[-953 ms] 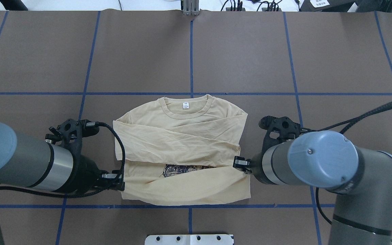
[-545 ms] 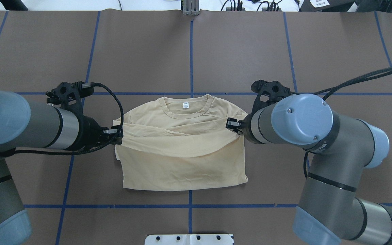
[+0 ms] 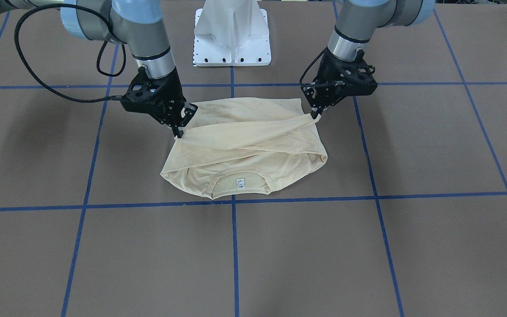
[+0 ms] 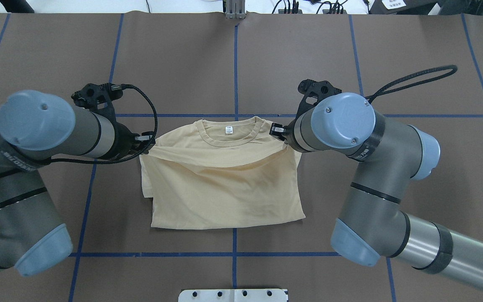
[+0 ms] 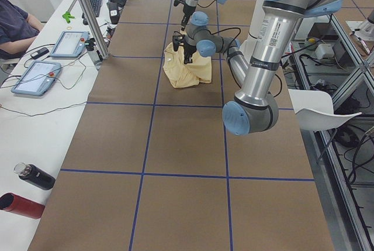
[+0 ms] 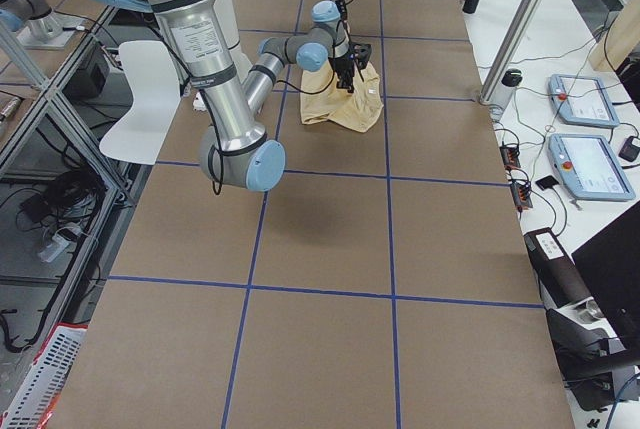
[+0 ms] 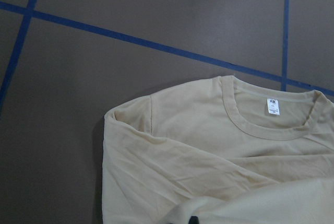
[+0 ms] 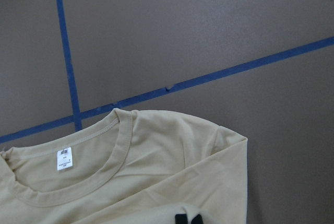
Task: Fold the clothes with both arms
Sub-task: 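Release the hem, raise the right gripper while the left moves to the fold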
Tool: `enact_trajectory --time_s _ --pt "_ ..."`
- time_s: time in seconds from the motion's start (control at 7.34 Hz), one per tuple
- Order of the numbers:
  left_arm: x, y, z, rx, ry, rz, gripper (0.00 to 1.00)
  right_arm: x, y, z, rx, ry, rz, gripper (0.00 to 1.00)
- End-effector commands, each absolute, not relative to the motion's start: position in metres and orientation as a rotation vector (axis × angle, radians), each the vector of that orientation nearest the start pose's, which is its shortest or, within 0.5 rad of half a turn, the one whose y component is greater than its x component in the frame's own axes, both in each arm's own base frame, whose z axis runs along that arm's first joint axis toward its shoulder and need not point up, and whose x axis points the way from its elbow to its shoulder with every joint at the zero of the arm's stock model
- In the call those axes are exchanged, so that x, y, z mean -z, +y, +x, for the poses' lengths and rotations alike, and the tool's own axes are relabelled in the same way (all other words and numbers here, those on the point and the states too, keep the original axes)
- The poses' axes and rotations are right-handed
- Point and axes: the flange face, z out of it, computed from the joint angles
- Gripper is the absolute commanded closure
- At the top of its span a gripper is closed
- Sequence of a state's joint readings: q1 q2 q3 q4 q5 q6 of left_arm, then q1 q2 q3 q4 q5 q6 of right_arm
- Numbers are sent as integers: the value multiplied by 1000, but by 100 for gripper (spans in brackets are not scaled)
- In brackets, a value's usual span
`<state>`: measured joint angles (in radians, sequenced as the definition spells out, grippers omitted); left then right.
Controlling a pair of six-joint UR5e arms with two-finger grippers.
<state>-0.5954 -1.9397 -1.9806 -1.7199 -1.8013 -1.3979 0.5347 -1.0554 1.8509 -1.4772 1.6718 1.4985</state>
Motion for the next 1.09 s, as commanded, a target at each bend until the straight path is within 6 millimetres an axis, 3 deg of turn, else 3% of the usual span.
enact_trajectory --time_s 0.0,0.14,0.27,0.41,0.54,0.82,0.95 --pt "-302 -438 451 264 900 151 100 -280 -443 -506 -388 -864 173 100" --pt "-316 -443 461 252 898 154 100 -288 -447 -510 -348 -854 192 100" --pt "-317 -444 460 215 895 174 100 -289 -451 -507 -334 -850 202 100" --pt "-314 -444 458 191 898 187 56 -288 -456 -502 -342 -849 207 24" --pt "-309 -442 455 174 907 201 1 -285 -460 -500 -346 -854 209 0" --pt "-295 -433 441 145 935 218 0 -285 -482 -475 -318 -856 202 0" --pt "-290 -425 435 108 954 208 0 -285 -497 -453 -283 -879 157 0"
